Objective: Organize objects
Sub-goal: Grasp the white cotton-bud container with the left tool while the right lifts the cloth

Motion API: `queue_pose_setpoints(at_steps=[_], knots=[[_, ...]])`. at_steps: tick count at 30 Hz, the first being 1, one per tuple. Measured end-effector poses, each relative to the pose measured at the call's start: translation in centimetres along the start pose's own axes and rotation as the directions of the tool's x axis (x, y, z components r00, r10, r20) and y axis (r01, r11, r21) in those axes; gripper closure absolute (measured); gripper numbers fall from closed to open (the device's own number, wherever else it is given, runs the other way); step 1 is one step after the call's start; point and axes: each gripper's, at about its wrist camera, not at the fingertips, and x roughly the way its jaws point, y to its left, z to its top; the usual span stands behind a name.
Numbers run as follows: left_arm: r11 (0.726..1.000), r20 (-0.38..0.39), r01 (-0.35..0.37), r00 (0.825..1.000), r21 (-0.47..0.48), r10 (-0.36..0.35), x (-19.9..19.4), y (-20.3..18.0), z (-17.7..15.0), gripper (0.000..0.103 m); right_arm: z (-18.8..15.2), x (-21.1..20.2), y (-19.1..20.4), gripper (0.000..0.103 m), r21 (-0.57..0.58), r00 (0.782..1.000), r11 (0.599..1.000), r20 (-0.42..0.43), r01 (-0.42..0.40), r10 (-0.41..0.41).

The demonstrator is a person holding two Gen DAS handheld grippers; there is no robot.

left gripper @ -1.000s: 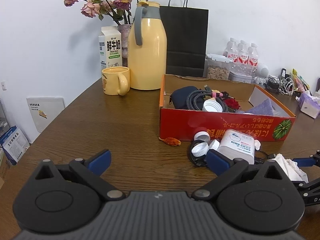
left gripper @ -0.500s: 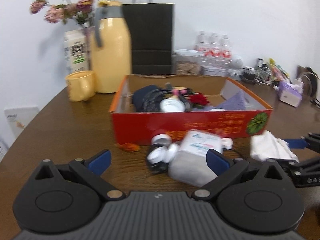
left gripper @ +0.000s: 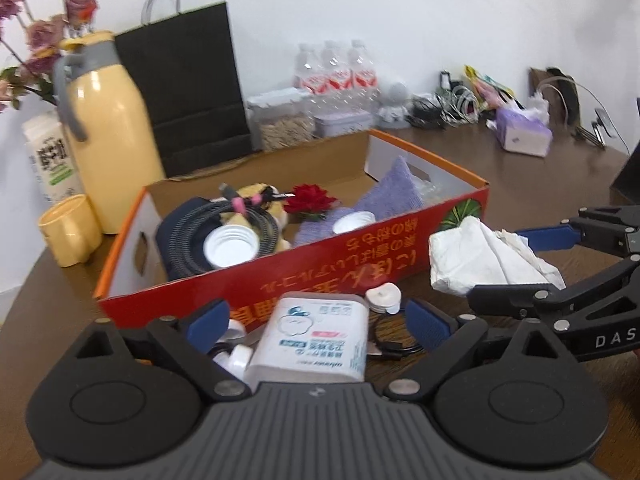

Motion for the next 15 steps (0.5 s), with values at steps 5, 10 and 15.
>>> queue_pose_setpoints(at_steps=[5, 10, 15], knots=[[0.999, -0.055, 0.021, 0.998, -0.039, -0.023, 2.0, 0.7, 0.1, 0.017, -0.5, 0.4, 0.0, 0.025, -0.001, 1.0, 1.0, -0.01, 0.0, 0.0], [0.995, -0.111, 0.051, 0.992, -0.091, -0.061, 3.3, 1.5, -0.3, 0.031, -0.7, 0.6, 0.0, 0.025, 0.008, 1.0, 1.0, -0.014, -0.006, 0.006], [0.995, -0.101, 0.06, 0.992, -0.082, -0.069, 3.1, 1.2, -0.4, 0.034, -0.8, 0.7, 0.1, 0.024, 0.004, 1.0, 1.0, -0.014, -0.009, 0.009]])
